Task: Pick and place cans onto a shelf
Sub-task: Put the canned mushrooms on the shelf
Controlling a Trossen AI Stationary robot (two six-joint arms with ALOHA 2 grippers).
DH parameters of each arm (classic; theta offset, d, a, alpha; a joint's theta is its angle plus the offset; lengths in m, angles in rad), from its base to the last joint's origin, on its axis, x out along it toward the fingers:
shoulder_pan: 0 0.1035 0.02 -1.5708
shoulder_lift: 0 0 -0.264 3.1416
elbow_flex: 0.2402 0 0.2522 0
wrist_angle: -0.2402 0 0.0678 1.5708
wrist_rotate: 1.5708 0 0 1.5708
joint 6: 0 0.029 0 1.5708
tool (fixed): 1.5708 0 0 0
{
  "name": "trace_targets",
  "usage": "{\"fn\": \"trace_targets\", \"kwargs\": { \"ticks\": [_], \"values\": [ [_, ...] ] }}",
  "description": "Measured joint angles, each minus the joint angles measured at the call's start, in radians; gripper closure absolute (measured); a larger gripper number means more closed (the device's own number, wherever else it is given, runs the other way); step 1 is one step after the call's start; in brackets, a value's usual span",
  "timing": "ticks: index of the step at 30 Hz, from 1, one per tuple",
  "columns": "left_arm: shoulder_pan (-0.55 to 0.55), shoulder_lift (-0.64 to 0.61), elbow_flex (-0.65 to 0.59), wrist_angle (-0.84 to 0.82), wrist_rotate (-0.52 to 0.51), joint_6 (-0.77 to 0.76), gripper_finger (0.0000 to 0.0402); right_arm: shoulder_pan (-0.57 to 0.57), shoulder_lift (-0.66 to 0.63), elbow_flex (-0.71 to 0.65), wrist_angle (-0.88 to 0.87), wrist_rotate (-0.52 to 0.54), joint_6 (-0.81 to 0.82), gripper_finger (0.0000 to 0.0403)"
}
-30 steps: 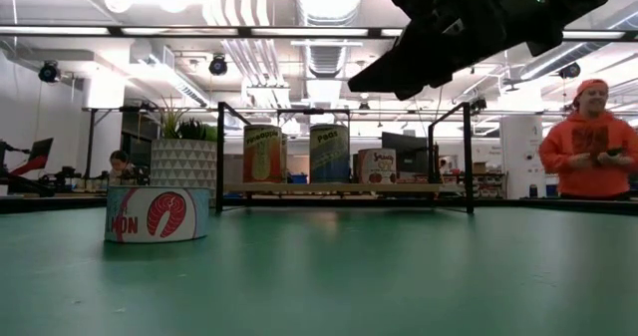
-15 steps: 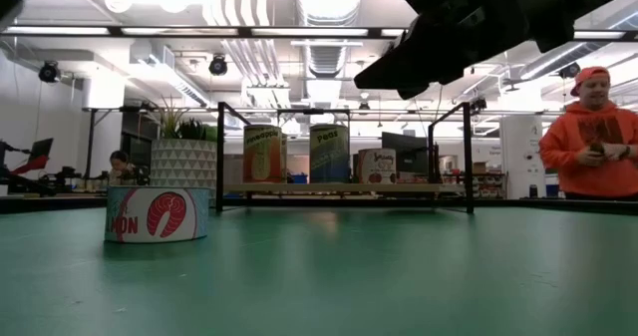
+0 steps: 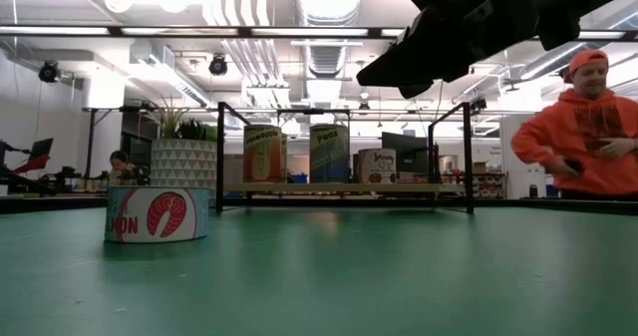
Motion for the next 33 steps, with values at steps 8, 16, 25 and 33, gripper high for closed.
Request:
{"fn": "trace_targets", "kwargs": {
  "ticks": [8,16,25,33],
  "values": [
    [0.0,0.0,-0.024,0.048,-0.019,-0.009,0.0059,0.0,0.0,0.0,0.0,0.0,0.001,0.0394],
    [-0.002,0.0,-0.076,0.101,-0.004,-0.005,0.0071,0.0,0.0,0.0,-0.007,0.002,0.001,0.0394],
    [-0.001,0.0,-0.068,0.107,-0.005,0.045,0.0134,0.0,0.0,0.0,-0.019,0.003,0.001,0.0394],
    [0.036,0.0,0.072,0.102,-0.268,0.345,0.0208,0.002,-0.031,0.0,-0.082,0.003,-0.008,0.0394]
  ]
}}
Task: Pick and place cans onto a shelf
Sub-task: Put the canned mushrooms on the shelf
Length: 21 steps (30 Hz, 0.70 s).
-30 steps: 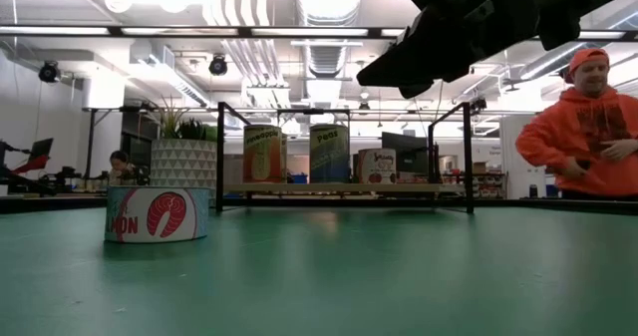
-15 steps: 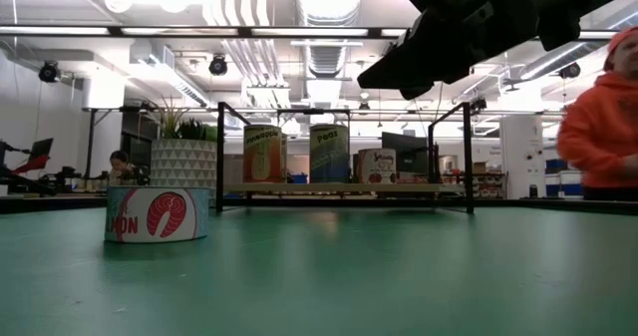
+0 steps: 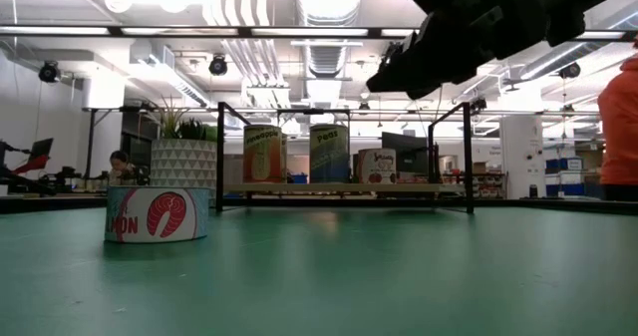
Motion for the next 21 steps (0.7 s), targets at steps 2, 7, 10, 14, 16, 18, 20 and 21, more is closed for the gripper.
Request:
{"fn": "trace_targets", "kwargs": {
  "ticks": [2,7,10,14,16,18,20,21],
  "values": [
    [0.017,0.0,0.053,-0.019,-0.111,0.104,0.0229,0.005,-0.02,0.0,-0.019,0.0,-0.004,0.0394],
    [0.067,-0.001,0.179,-0.082,-0.252,0.28,0.0284,0.02,-0.074,0.0,-0.054,0.0,-0.01,0.0394],
    [0.071,-0.001,0.215,-0.11,-0.199,0.237,0.0305,0.027,-0.104,0.0,-0.113,0.0,0.003,0.0394],
    [0.056,-0.001,0.202,-0.162,0.052,0.006,0.0288,0.033,-0.114,-0.001,-0.116,0.001,0.02,0.0394],
    [0.036,-0.001,0.176,-0.17,0.123,-0.071,0.0261,0.037,-0.111,-0.001,-0.112,0.001,0.019,0.0394],
    [0.022,-0.001,0.15,-0.195,0.134,-0.126,0.0228,0.039,-0.103,-0.001,-0.107,0.0,0.02,0.0394],
    [0.017,-0.002,0.118,-0.193,0.112,-0.175,0.0195,0.04,-0.096,-0.002,-0.106,0.0,0.023,0.0394],
    [0.018,-0.002,0.096,-0.185,0.098,-0.2,0.0178,0.04,-0.093,-0.002,-0.105,0.0,0.023,0.0394]
  ]
}}
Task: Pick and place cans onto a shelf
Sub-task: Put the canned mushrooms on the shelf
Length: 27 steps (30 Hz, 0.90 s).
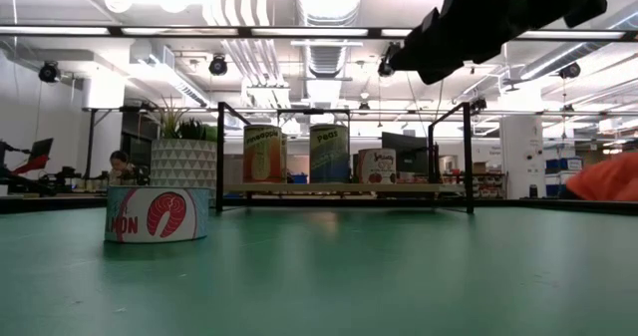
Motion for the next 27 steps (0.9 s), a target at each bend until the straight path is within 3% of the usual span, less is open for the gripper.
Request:
{"fn": "trace_targets", "kwargs": {
  "ticks": [6,12,16,23,27],
  "values": [
    [-0.001,0.0,-0.12,0.098,0.012,-0.025,0.0108,0.0,0.004,0.0,0.007,0.0,-0.002,0.0394],
    [0.0,0.0,-0.163,0.173,0.011,0.019,0.0096,0.0,0.004,0.0,0.008,0.0,-0.002,0.0394],
    [-0.001,0.0,-0.162,0.166,0.011,0.043,0.0132,0.0,0.004,0.0,0.01,0.0,0.0,0.0394],
    [-0.001,0.0,-0.14,0.164,-0.002,0.106,0.0255,0.0,0.004,0.0,0.013,0.0,-0.002,0.0394],
    [0.001,0.0,-0.081,0.16,-0.156,0.23,0.0275,0.0,0.003,0.0,0.008,0.0,-0.002,0.0394]
  ]
}}
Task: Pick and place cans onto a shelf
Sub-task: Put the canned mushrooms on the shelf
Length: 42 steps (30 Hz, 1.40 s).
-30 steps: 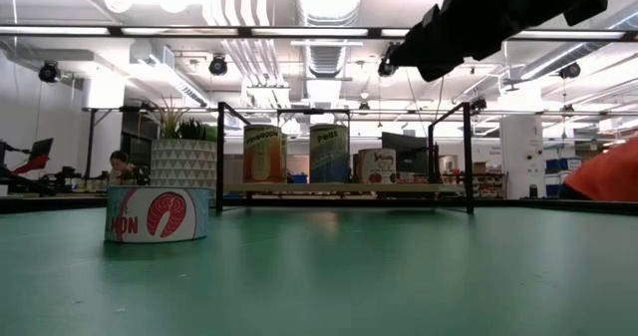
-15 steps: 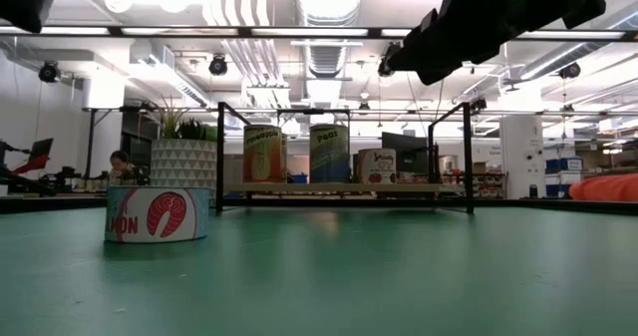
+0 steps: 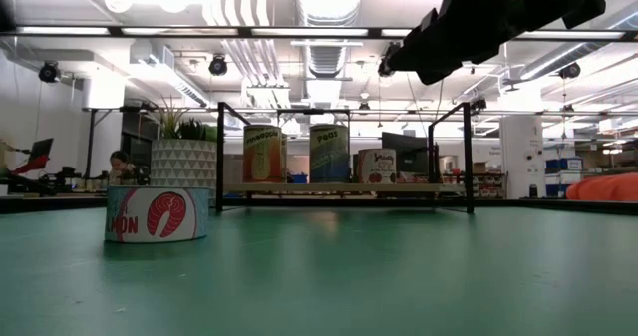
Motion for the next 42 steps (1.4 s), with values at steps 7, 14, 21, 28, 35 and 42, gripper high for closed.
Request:
{"fn": "trace_targets", "kwargs": {
  "ticks": [7,14,21,28,35,42],
  "values": [
    [0.004,0.0,0.203,0.034,-0.49,0.464,0.0271,0.007,-0.016,0.0,-0.001,0.0,-0.019,0.0394],
    [0.013,0.0,0.216,0.372,-0.906,1.239,0.0233,0.092,-0.021,-0.001,0.099,0.088,-0.15,0.0394],
    [0.13,-0.004,0.092,0.523,-0.767,1.443,0.0299,0.19,-0.091,-0.001,0.117,0.182,-0.219,0.0394],
    [0.239,-0.005,-0.022,0.654,-0.644,1.443,0.0356,0.204,-0.173,-0.001,-0.028,0.217,-0.11,0.0394],
    [0.273,-0.005,-0.097,0.864,-0.455,1.433,0.0365,0.205,-0.161,0.0,-0.29,0.251,0.121,0.0394],
    [0.275,0.007,-0.157,1.086,-0.383,1.433,0.0365,0.241,-0.059,0.001,-0.337,0.095,0.313,0.0394]
  ]
}}
